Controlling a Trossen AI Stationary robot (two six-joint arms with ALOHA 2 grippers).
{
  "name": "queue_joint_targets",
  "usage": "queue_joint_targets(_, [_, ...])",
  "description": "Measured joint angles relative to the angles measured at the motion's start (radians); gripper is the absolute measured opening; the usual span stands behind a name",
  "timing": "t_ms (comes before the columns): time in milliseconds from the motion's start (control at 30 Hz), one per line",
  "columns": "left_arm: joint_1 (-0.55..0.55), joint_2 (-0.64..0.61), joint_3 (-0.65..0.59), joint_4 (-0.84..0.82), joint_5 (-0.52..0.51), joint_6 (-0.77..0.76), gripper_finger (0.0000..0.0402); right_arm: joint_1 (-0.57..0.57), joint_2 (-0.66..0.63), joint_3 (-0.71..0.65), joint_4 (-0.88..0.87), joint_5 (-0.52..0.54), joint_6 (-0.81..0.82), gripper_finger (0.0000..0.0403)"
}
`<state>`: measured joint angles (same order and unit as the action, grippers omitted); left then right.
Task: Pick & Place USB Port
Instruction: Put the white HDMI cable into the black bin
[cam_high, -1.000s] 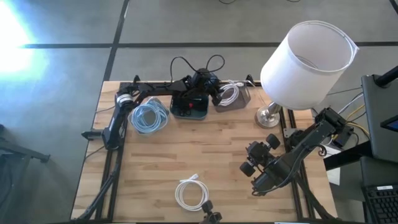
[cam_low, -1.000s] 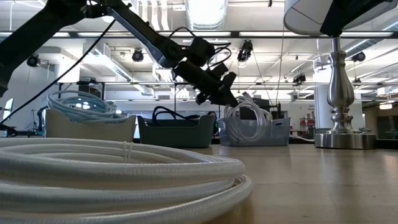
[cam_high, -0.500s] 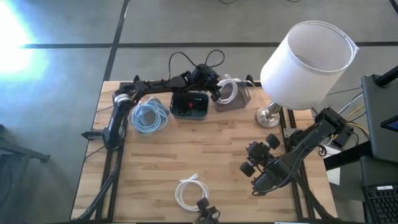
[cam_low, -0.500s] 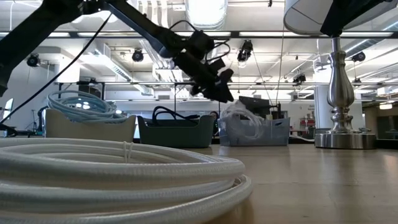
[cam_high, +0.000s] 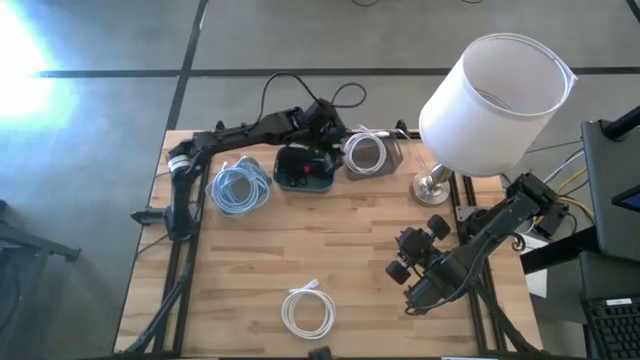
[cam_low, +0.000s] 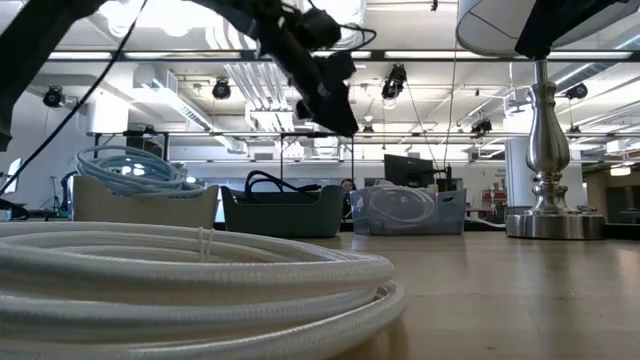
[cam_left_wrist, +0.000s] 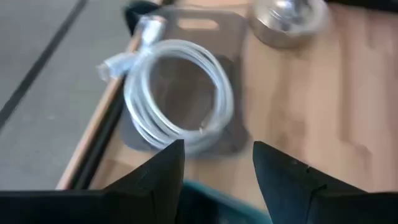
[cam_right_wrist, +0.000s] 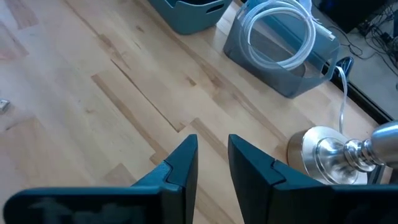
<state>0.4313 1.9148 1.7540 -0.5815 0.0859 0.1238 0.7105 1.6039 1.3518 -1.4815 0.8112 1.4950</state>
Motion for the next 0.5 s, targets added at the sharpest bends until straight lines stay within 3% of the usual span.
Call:
queue_joint_targets(233, [-0.126, -0.125, -0.088, -0.153, 0.008, 0.015, 0.0193, 0.0, 0.0, 0.0, 0.012, 0.0, -0.01, 0.0073])
queue_joint_targets(500, [-0.388, -0.312, -0.371, -0.066, 0.01, -0.016, 0.0191, -0.007, 0.0, -0.012, 0.149, -0.029, -0.035, 0.0077])
